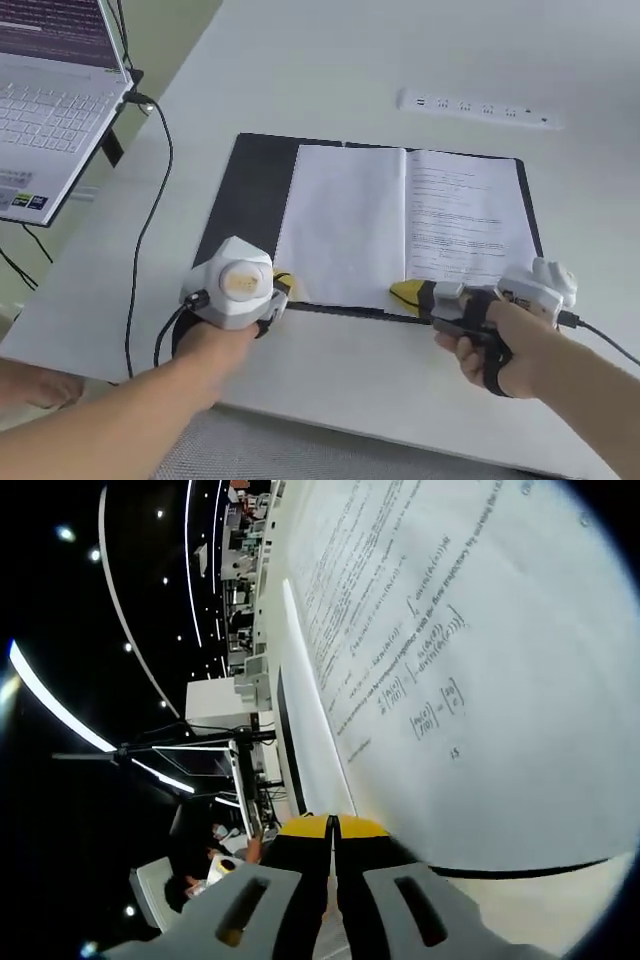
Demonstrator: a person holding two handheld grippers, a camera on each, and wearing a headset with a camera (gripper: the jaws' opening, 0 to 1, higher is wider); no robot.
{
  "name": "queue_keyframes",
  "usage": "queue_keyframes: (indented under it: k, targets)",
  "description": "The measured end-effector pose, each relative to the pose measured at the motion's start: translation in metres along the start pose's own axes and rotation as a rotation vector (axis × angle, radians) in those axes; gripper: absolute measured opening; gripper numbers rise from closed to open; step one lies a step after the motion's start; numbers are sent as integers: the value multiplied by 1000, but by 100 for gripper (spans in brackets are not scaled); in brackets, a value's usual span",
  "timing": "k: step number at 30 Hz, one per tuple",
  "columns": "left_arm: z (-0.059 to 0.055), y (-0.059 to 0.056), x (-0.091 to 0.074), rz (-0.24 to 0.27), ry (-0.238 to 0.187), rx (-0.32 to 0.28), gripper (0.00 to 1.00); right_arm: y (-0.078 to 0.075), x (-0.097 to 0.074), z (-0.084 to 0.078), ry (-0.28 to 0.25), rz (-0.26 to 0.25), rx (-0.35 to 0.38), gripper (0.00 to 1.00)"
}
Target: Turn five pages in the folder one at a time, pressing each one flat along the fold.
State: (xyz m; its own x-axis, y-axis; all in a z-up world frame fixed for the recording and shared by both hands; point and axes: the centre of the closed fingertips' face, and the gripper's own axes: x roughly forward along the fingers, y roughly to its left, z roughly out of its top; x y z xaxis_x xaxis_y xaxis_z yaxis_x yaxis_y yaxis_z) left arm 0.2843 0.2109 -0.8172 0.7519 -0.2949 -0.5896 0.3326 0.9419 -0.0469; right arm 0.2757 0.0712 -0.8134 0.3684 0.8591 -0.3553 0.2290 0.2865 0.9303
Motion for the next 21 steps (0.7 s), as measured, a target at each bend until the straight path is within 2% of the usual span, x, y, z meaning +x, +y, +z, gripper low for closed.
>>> queue_keyframes:
  k: [9,13,17,21]
  targets:
    - [1,-1,-1,7,9,12,0,-11,-12,-17,16,2,8,0]
    - [1,-1,-1,9,11,13,0,0,-25,-34,9,40,23,0]
    - [1,-1,-1,12,13,1,0,21,-40,-46,-15,104,24,0]
    - [1,-1,-2,16,17,-15,0,35,-54,-49,-41,137,14,0]
